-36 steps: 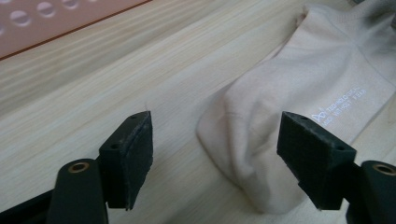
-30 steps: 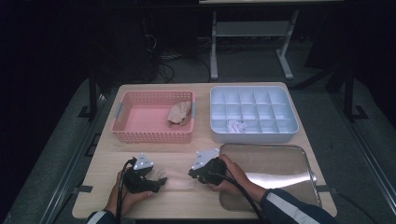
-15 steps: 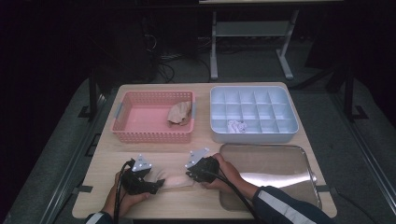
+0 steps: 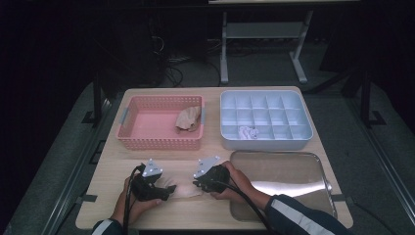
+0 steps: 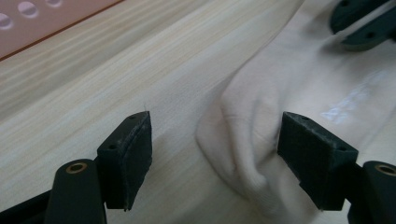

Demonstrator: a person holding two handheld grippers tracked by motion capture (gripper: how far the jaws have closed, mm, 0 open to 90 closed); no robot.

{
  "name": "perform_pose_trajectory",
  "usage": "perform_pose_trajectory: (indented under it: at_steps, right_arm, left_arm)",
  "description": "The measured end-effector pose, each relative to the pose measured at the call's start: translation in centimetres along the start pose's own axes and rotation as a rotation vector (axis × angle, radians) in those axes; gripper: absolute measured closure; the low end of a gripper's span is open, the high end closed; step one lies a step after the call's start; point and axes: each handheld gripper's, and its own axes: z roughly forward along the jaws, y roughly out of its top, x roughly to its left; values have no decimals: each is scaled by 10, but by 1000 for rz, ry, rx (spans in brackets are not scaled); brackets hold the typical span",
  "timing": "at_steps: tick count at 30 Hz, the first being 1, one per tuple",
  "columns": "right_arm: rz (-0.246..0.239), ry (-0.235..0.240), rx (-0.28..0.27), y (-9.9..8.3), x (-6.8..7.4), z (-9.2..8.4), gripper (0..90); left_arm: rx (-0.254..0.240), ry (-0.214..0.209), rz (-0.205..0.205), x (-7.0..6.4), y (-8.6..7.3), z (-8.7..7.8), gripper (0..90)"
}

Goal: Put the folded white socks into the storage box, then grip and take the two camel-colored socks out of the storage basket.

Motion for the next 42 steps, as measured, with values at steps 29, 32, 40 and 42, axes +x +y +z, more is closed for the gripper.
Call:
perform_pose_trajectory:
  at_steps: [29, 32, 40, 42]
  right_arm:
    - [30, 37, 25, -6, -5, 7, 816]
    - [29, 23, 30, -5, -7, 8, 801]
    - [6, -5, 6, -5, -8, -11, 796]
    - [45, 3, -18, -7, -10, -18, 837]
  left_arm:
    - [-13, -185, -25, 0, -2, -3, 782]
    - [-16, -192, -34, 0, -2, -3, 799]
    - [-21, -168, -19, -1, -2, -3, 795]
    - [-34, -167, -28, 0, -2, -2, 795]
